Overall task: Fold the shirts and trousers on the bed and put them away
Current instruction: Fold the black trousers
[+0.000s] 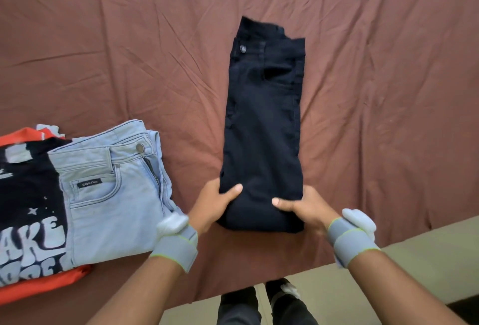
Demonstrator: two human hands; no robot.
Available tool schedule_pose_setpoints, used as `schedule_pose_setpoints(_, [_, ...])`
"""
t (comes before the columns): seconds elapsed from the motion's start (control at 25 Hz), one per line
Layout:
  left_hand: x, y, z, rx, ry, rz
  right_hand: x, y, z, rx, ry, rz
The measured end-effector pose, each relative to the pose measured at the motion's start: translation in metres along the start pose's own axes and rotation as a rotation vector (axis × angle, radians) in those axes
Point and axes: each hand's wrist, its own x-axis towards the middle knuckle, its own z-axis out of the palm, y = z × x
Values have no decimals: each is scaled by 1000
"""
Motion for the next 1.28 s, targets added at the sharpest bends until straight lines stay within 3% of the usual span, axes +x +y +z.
schedule_pose_setpoints(0.12, [14, 9, -6, 35, 251, 75, 7, -17, 0, 163, 64, -122])
schedule_pose_setpoints(0.28, [87, 74, -21, -171, 42, -31, 59, -86, -1, 231, 116, -108])
schedule_pose_setpoints(0.52, [115, 100, -20, -321, -163, -181, 80, -107, -1, 223, 2, -8])
schedule_pose_setpoints(0.68, [117, 104, -26, -421, -207, -161, 92, -112, 13, 290, 77, -22])
schedule_pose_setpoints(0.8, [112, 111, -26, -475, -148, -129, 79, -119, 17, 362, 121, -114])
schedule_pose_setpoints(0.96, [111, 163, -31, -536, -47, 19, 58, -174, 18, 414, 174, -319])
schedule_pose_setpoints(1.12, [108, 262, -54, -532, -18, 255, 36, -267, 11, 432, 185, -544])
schedule_pose_setpoints(1.28, [96, 309, -74, -545, -39, 464, 20, -311, 0, 387, 132, -764])
